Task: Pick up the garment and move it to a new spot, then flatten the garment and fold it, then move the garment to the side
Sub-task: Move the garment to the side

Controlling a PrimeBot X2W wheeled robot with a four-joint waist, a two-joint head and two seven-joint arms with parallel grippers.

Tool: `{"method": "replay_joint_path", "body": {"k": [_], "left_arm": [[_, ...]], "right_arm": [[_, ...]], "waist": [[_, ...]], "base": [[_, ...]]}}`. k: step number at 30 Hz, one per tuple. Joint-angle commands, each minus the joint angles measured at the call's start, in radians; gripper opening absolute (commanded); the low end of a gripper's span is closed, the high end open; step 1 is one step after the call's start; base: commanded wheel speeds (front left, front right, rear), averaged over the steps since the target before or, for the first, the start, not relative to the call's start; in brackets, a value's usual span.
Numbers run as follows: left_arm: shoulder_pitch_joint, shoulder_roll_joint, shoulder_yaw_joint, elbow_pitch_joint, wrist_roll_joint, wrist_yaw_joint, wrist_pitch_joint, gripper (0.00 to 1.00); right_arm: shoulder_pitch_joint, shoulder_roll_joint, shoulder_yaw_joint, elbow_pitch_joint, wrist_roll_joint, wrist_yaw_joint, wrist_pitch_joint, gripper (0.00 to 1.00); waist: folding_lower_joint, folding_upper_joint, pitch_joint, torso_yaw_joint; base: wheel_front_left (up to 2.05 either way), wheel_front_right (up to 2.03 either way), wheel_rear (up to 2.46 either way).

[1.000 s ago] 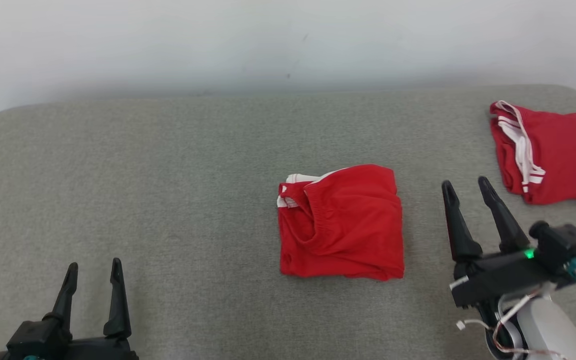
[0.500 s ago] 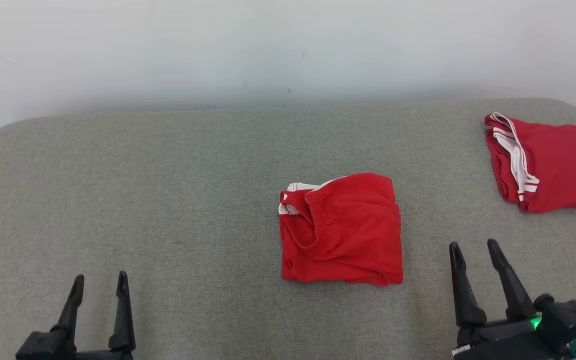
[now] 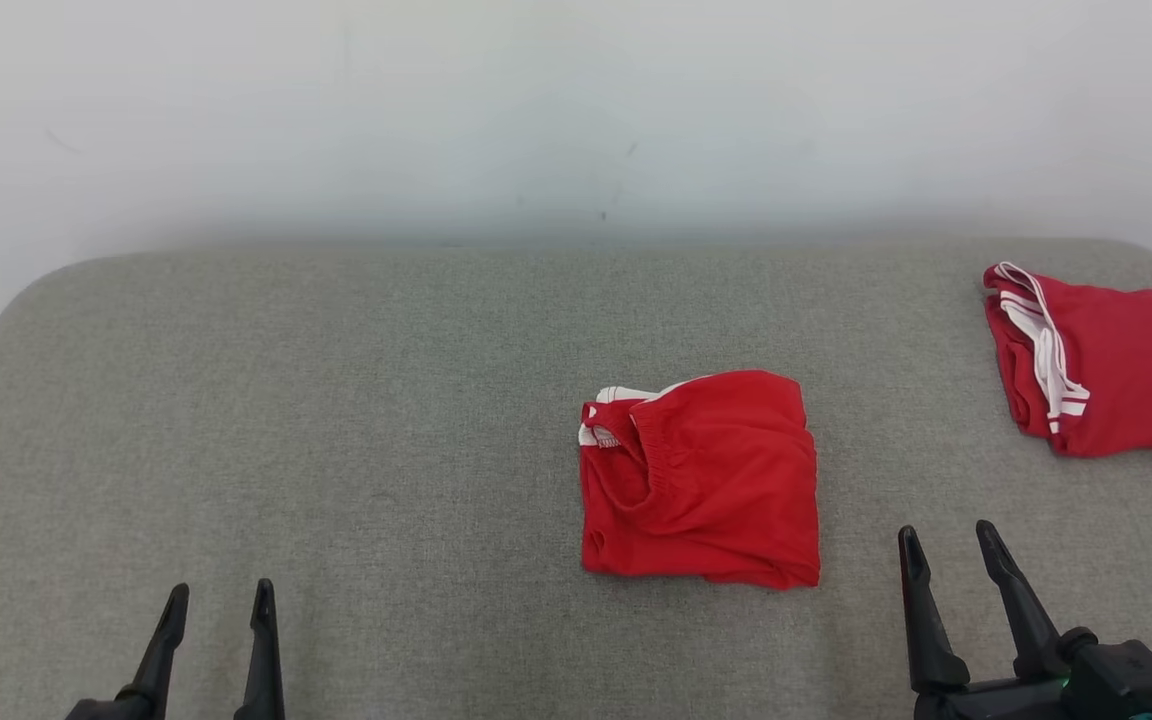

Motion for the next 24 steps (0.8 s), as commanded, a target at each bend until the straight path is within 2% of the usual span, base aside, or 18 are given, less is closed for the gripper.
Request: {"method": "replay_joint_path", "body": {"k": [1,24], "left_arm": [[0.009,0.006,0.001,-0.005,-0.003,-0.002,0.000,1.00],[0.022,0.031,-0.013,-0.084,0.000,0.044,0.087,1.00]], "right_arm": [[0.014,0.003,-0.003,0.000,-0.011,-0.003,-0.002,1.00],[0.024,0.013,-0.006,-0.003,-0.038,-0.003,0.045,1.00]], "waist": [[0.0000,0.0000,-0.004,0.002],[0.0000,0.0000,-0.013,0.006]], "base": [[0.00,0.00,0.00],[0.00,0.00,0.00]]}}
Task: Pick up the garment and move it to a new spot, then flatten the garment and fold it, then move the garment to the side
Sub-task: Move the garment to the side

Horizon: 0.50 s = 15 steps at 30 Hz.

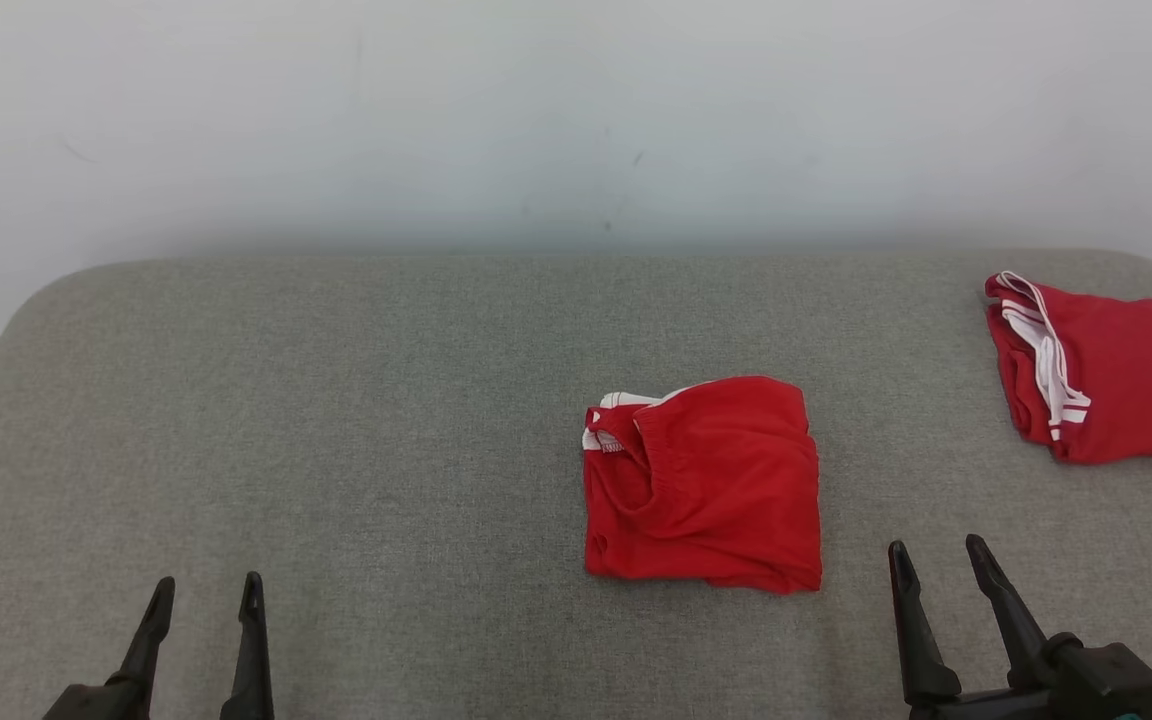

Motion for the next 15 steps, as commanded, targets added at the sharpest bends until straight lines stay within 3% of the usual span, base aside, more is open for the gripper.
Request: {"method": "replay_joint_path", "body": {"k": [1,15], "left_arm": [[0.005,0.006,-0.001,-0.011,0.004,0.007,0.004,1.00],[-0.005,0.007,-0.009,-0.022,-0.005,0.028,-0.006,1.00]], "right_arm": [[0.008,0.003,-0.002,0.001,-0.005,-0.003,0.004,1.00],[-0.076,-0.010,-0.008,0.017,-0.025,-0.003,0.043,1.00]], "waist": [[0.0000,0.0000,0.001,0.000],[0.0000,0.0000,0.033,0.008]], "base": [[0.00,0.00,0.00],[0.00,0.00,0.00]]}}
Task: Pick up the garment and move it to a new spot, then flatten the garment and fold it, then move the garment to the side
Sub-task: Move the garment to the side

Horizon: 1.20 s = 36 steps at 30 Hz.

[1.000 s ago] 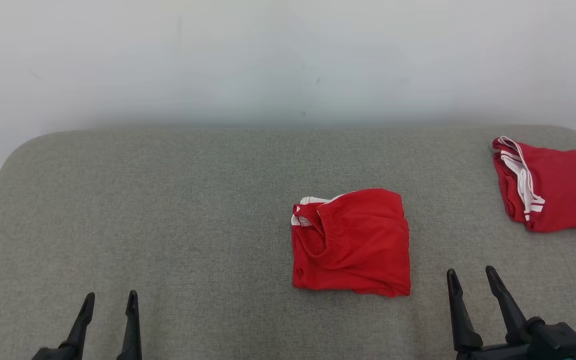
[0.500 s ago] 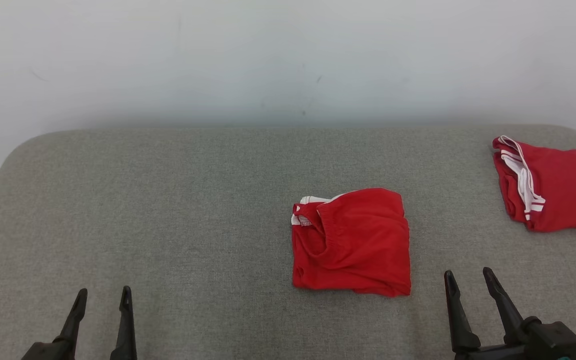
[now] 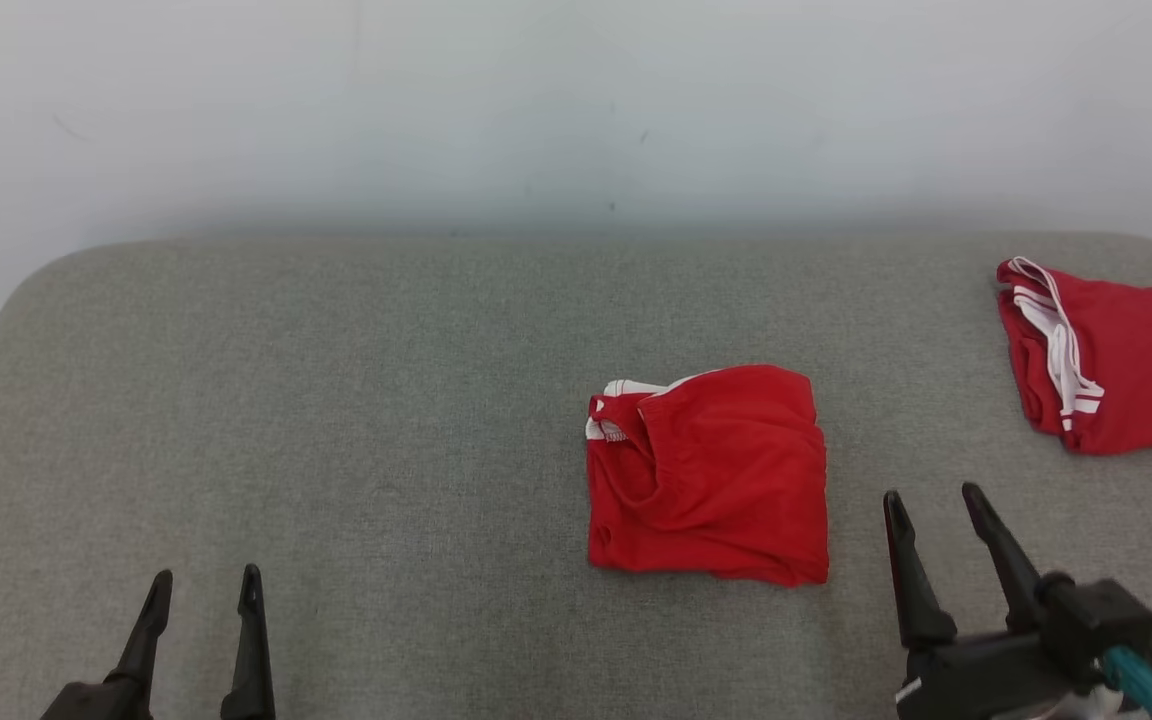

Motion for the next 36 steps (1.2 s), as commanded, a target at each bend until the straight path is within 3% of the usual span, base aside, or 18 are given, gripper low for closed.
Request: {"method": "replay_joint_path", "body": {"k": [1,9,18,33,34,35,36], "left_arm": [[-0.013,0.003,-0.003,0.004,-0.003,0.003,-0.008,1.00],[-0.055,0.000,-0.019,0.030,-0.013,0.005,-0.032,1.00],[-0.105,-0.008,-0.044,0.075,-0.027,0.003,-0.060,1.00],[-0.175,-0.003,-0.058,0.118,-0.032,0.004,-0.082,1.00],[-0.177,-0.003,-0.058,0.119,-0.031,0.006,-0.083,1.00],[-0.179,-0.003,-0.058,0.119,-0.031,0.008,-0.084,1.00],[-0.180,-0.003,-0.058,0.120,-0.031,0.008,-0.084,1.00]], "right_arm": [[-0.027,-0.013,-0.002,0.011,-0.009,-0.003,0.013,1.00],[-0.224,-0.045,-0.010,0.155,-0.014,-0.003,0.113,1.00],[-0.387,-0.076,-0.002,0.399,-0.021,-0.003,0.137,1.00],[-0.502,-0.019,0.005,0.754,-0.002,-0.003,0.097,1.00],[-0.505,-0.005,0.017,0.765,0.023,-0.001,0.095,0.38],[-0.508,0.003,0.030,0.775,0.044,0.001,0.090,0.00],[-0.510,0.005,0.045,0.784,0.050,0.001,0.090,0.00]], "waist": [[0.0000,0.0000,0.015,0.008],[0.0000,0.0000,0.077,0.053],[0.0000,0.0000,0.150,0.117],[0.0000,0.0000,0.234,0.130],[0.0000,0.0000,0.234,0.128],[0.0000,0.0000,0.234,0.125],[0.0000,0.0000,0.233,0.121]], "base": [[0.00,0.00,0.00],[0.00,0.00,0.00],[0.00,0.00,0.00],[0.00,0.00,0.00],[0.00,0.00,0.00],[0.00,0.00,0.00],[0.00,0.00,0.00]]}}
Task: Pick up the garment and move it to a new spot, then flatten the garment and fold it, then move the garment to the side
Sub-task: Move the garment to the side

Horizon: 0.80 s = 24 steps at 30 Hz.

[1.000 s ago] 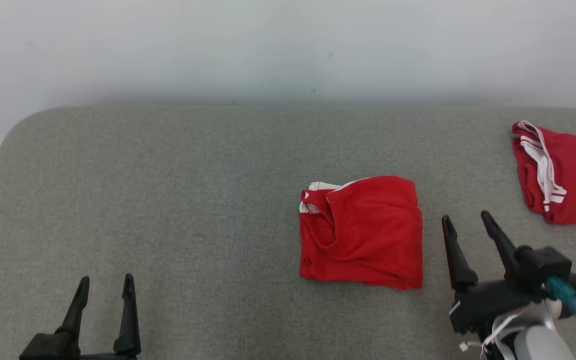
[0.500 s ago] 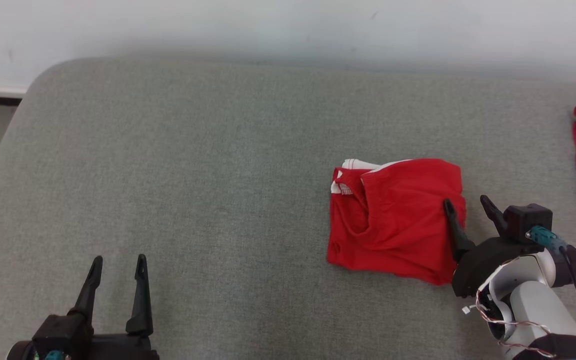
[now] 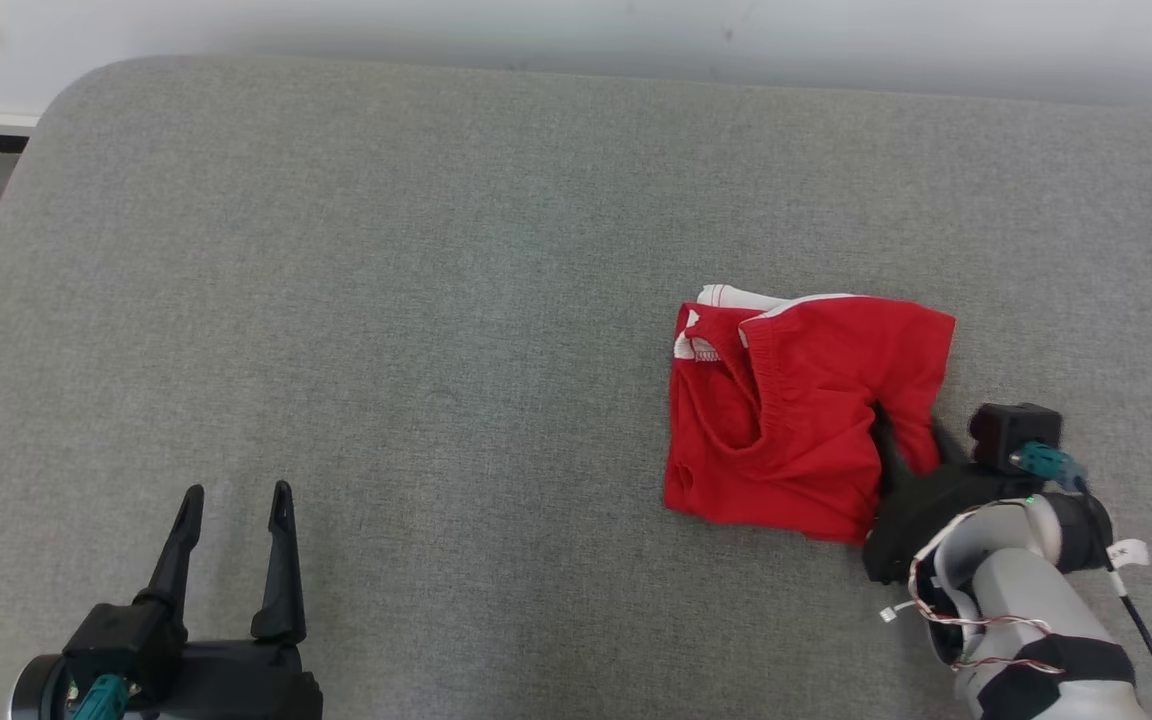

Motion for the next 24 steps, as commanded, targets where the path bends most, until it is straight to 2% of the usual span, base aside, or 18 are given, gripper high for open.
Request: {"method": "replay_joint_path", "body": {"k": [1,3,8,15,20,24], "left_arm": [[-0.010,0.004,0.003,0.003,-0.004,0.006,-0.006,1.00],[-0.009,0.004,0.003,0.004,-0.005,0.004,-0.007,1.00],[-0.021,0.010,-0.011,-0.003,0.002,-0.007,-0.008,1.00],[-0.079,0.031,-0.027,-0.048,0.007,-0.022,-0.008,1.00],[-0.135,0.057,-0.039,-0.079,0.013,-0.033,-0.008,1.00],[-0.165,0.088,-0.033,-0.114,0.017,-0.035,0.003,1.00]], "right_arm": [[0.024,0.023,0.044,0.046,0.002,0.005,0.016,0.00],[0.016,0.012,0.055,0.050,0.006,0.004,0.013,0.00],[-0.053,-0.062,0.136,0.038,-0.001,0.001,0.018,0.00],[-0.207,-0.223,0.345,-0.105,0.042,0.001,0.114,0.00],[-0.303,-0.355,0.410,-0.239,0.100,0.001,0.177,0.00],[-0.355,-0.435,0.427,-0.333,0.149,0.001,0.218,0.00]], "waist": [[-0.0001,0.0000,-0.003,-0.012],[-0.0001,0.0000,-0.004,-0.017],[-0.0001,0.0000,0.010,-0.048],[-0.0001,0.0000,0.128,-0.149],[-0.0001,0.0000,0.229,-0.216],[-0.0001,0.0000,0.298,-0.270]], "base": [[0.00,0.00,0.00],[0.00,0.00,0.00],[0.00,0.00,0.00],[0.00,0.00,0.00],[0.00,0.00,0.00],[0.00,0.00,0.00]]}}
